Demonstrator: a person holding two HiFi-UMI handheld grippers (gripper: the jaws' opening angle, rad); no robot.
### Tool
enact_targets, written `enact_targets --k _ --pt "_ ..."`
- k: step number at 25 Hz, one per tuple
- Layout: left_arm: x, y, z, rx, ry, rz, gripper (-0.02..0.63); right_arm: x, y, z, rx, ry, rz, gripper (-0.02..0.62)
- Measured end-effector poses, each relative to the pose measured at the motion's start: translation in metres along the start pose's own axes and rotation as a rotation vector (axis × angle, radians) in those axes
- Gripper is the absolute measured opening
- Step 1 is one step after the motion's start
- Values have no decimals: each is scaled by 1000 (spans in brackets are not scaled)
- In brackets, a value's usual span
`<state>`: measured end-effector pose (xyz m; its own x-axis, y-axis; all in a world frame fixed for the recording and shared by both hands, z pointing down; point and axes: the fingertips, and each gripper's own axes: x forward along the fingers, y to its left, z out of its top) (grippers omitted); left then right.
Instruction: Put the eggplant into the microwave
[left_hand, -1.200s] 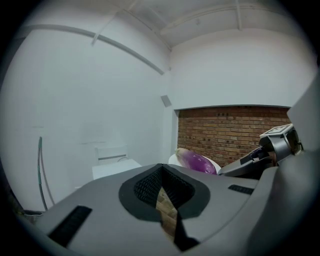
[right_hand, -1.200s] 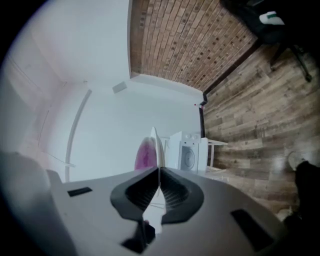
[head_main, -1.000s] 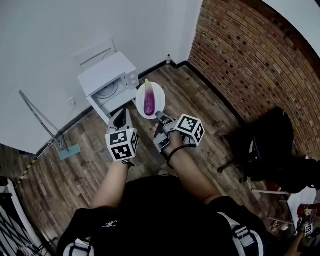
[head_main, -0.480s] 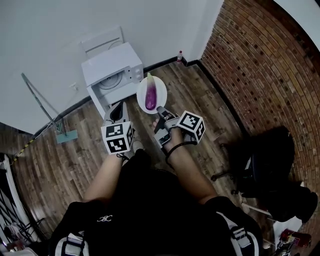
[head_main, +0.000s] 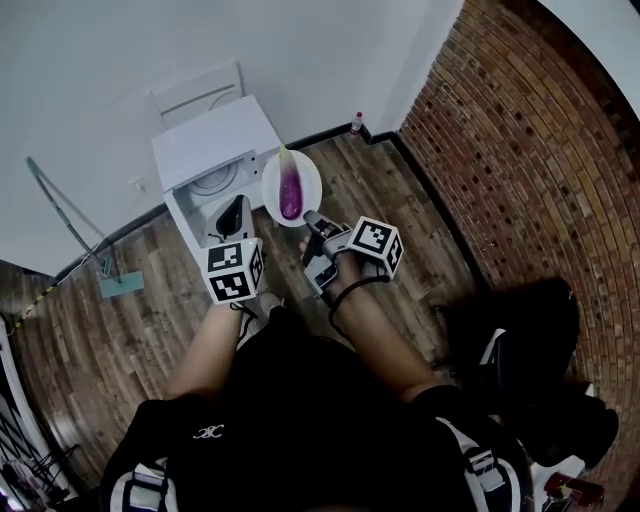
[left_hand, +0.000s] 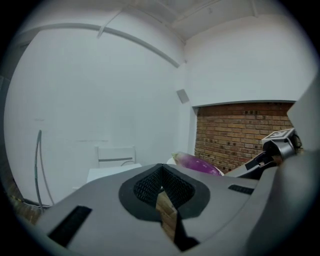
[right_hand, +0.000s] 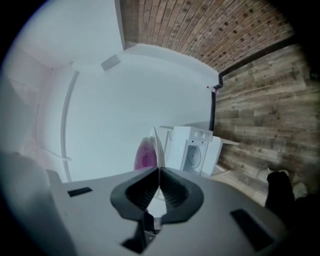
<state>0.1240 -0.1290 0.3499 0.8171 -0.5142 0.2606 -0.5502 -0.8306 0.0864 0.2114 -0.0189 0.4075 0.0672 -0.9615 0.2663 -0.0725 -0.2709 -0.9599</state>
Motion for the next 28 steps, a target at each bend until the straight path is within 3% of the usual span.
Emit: enact_targets --k 11,18,28 --pt "82 73 18 -59 -7 90 -8 113 21 44 -12 114 31 23" --pt "102 103 14 -76 6 162 -9 164 21 60 -7 183 35 23" --pt "82 114 -4 -157 6 406 -8 212 2 52 -110 509 21 23"
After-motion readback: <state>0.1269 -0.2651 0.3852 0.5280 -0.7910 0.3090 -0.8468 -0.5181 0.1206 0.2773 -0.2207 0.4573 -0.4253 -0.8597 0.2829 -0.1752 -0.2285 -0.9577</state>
